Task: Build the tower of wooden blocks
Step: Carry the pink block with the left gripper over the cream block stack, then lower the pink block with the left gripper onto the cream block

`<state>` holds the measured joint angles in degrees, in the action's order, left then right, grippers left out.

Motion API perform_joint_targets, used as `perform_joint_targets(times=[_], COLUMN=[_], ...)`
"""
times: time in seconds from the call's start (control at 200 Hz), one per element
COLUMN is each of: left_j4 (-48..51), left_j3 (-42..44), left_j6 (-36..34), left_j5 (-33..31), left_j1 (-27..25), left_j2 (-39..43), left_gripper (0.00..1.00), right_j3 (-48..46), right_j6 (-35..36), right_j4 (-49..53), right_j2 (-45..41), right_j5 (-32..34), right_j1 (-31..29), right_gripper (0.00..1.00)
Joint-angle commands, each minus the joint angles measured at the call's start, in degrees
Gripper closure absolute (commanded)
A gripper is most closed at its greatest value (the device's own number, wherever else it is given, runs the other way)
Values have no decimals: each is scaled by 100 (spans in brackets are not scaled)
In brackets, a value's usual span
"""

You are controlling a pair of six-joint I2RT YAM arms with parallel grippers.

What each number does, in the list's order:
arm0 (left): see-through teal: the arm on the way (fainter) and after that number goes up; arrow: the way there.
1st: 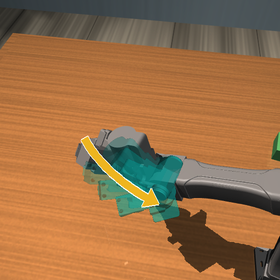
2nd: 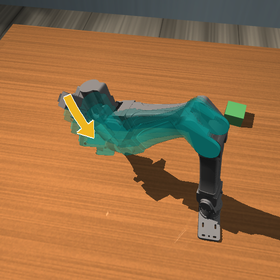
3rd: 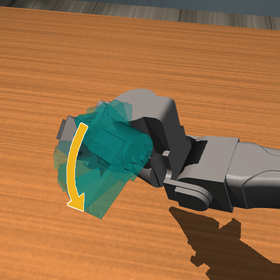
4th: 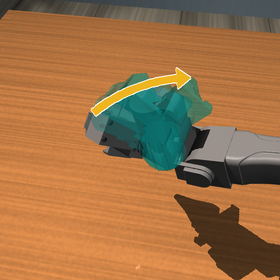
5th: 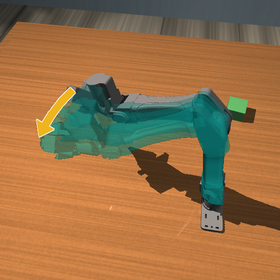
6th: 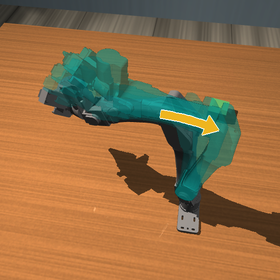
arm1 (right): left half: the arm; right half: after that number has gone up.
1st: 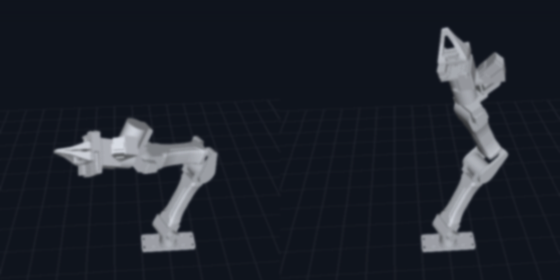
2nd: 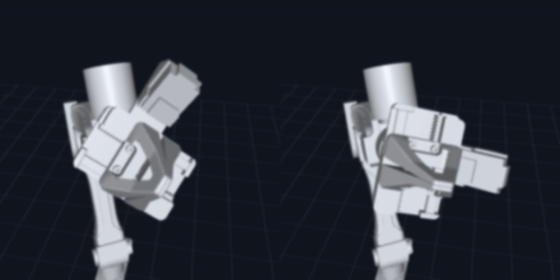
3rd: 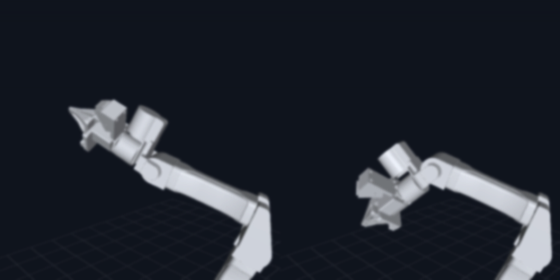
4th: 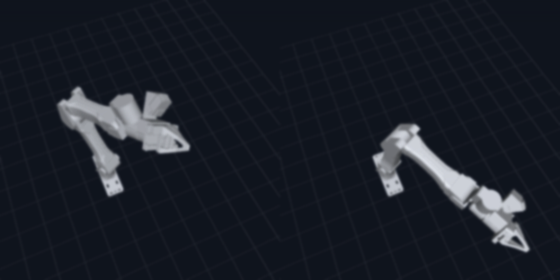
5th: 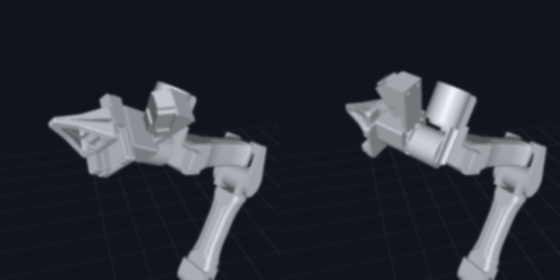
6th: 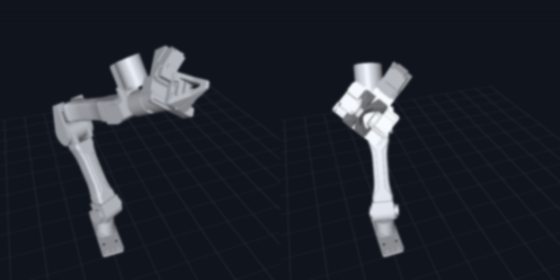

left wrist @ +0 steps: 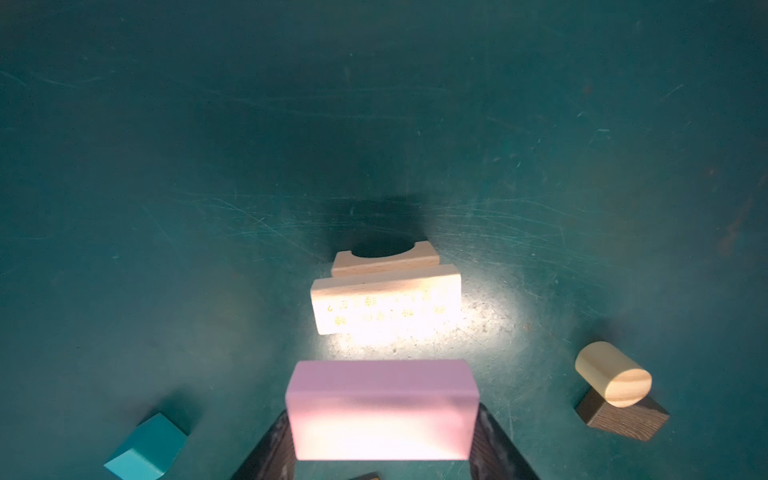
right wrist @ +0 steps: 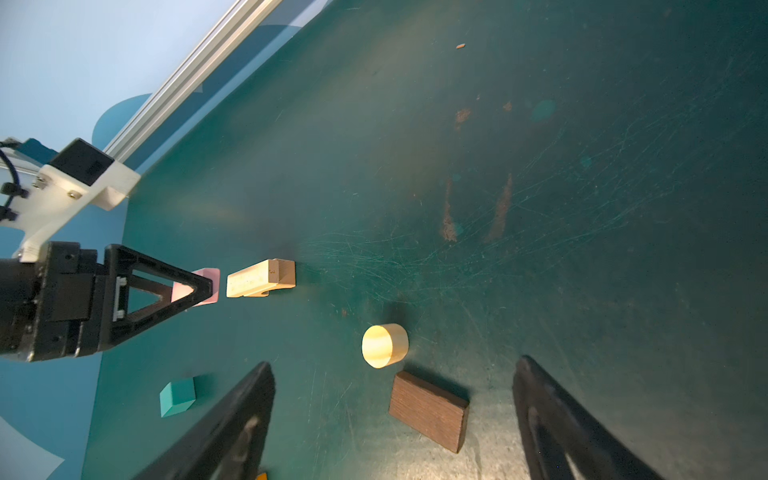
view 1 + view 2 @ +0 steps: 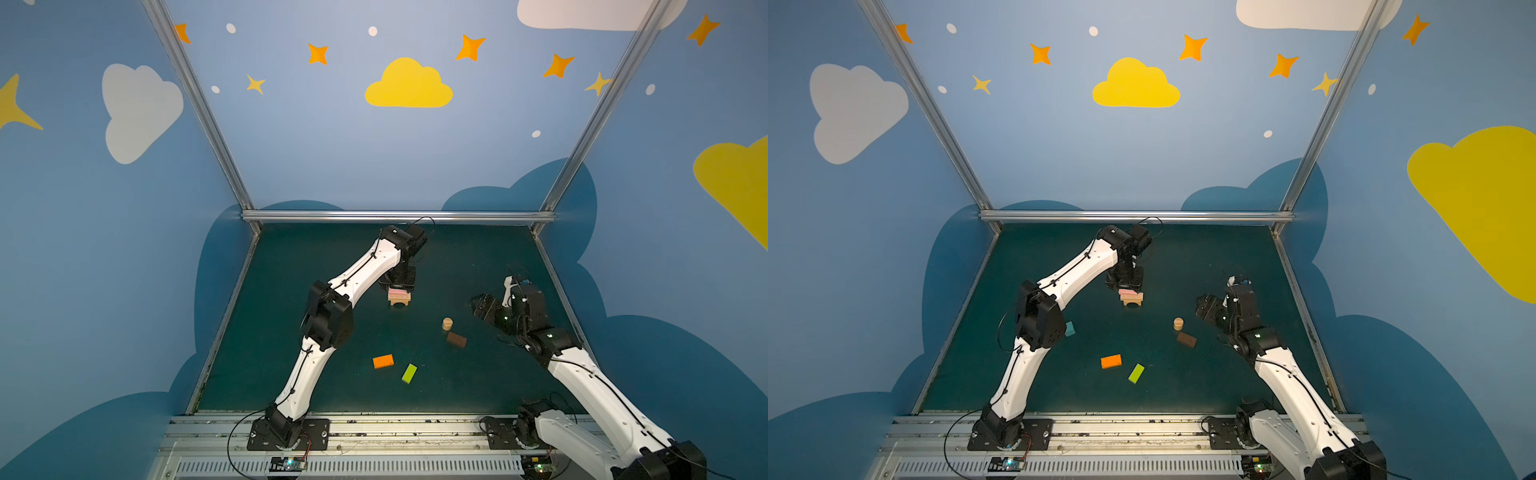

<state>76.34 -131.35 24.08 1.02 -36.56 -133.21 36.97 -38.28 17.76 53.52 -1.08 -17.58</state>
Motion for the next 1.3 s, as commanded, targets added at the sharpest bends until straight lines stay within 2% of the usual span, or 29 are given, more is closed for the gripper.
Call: perform_joint_targets(times=[0.0,0.461,1.297], left_j4=[108,125,42], left_j3=[14,-346,-524], left_j6=[56,236,418], left_j5=[-87,-23,47], left_j1=[-9,17,114], left_j2=[-136,-564,-776], left_gripper=[68,67,66], right_j3=[-39,-50,-81], right_j6=[67,77,87], right_j4=[1,0,-10], right_j2=[-69,-69,-54], right_j5=[-59,-95,-181], right_j1=[36,101,202], right_gripper=[12,12,12])
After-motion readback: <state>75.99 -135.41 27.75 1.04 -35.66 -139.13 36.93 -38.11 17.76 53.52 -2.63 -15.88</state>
